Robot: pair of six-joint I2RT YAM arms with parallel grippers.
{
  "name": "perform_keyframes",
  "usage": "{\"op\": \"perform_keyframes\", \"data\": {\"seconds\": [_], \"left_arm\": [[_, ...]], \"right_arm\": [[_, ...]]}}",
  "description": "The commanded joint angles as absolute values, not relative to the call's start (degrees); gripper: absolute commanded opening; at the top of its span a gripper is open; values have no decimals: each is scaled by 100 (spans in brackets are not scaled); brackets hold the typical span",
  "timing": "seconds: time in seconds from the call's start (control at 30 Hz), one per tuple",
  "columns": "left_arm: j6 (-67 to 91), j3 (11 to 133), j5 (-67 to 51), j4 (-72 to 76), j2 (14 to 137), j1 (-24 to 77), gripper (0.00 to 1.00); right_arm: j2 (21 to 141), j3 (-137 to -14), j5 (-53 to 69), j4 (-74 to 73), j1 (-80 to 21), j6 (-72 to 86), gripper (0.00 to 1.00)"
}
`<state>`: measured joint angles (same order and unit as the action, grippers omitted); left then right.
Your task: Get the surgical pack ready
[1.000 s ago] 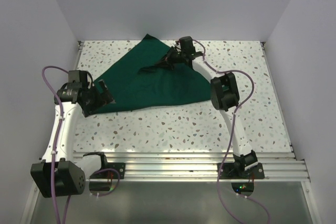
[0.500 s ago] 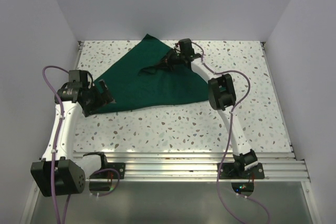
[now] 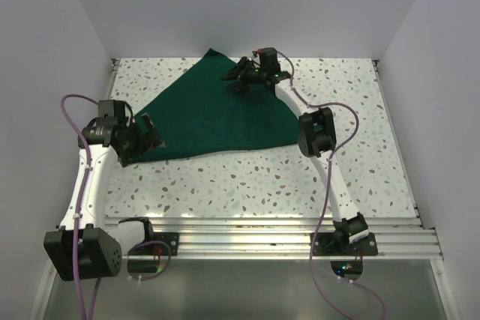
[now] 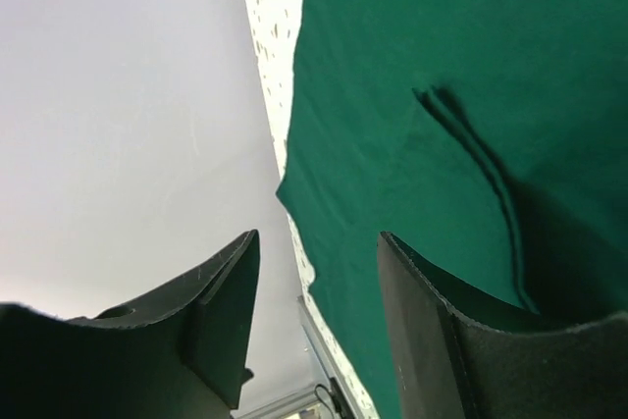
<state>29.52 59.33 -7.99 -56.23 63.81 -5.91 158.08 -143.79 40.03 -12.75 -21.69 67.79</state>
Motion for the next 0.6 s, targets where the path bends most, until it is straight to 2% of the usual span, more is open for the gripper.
{"op": "perform_keyframes", "data": {"seconds": [0.0, 0.13, 0.27, 0.33, 0.47, 0.57], "left_arm": [[3059, 5889, -923, -5388, 6346, -571, 99], [3067, 5766, -1081, -5187, 6328, -580, 99], [3137, 5512, -1607, -4808, 6346, -580, 88], [3164, 5441, -1748, -4650, 6442, -554, 79], [3182, 5230, -1951, -4430, 6706, -484, 77], [3243, 5142, -1881, -4272, 7013, -387, 77]], "right_arm": [[15312, -14537, 4043, -1607, -2083, 6268, 55], [14646, -14153, 3598, -2994, -2048, 4612, 53], [13336, -12817, 2536, -4277, -2039, 3166, 50], [12652, -12055, 2146, -4534, -2030, 2553, 45], [11771, -11024, 1198, -4966, -2030, 1917, 44], [11373, -10337, 1011, -4887, -2021, 1855, 44]]}}
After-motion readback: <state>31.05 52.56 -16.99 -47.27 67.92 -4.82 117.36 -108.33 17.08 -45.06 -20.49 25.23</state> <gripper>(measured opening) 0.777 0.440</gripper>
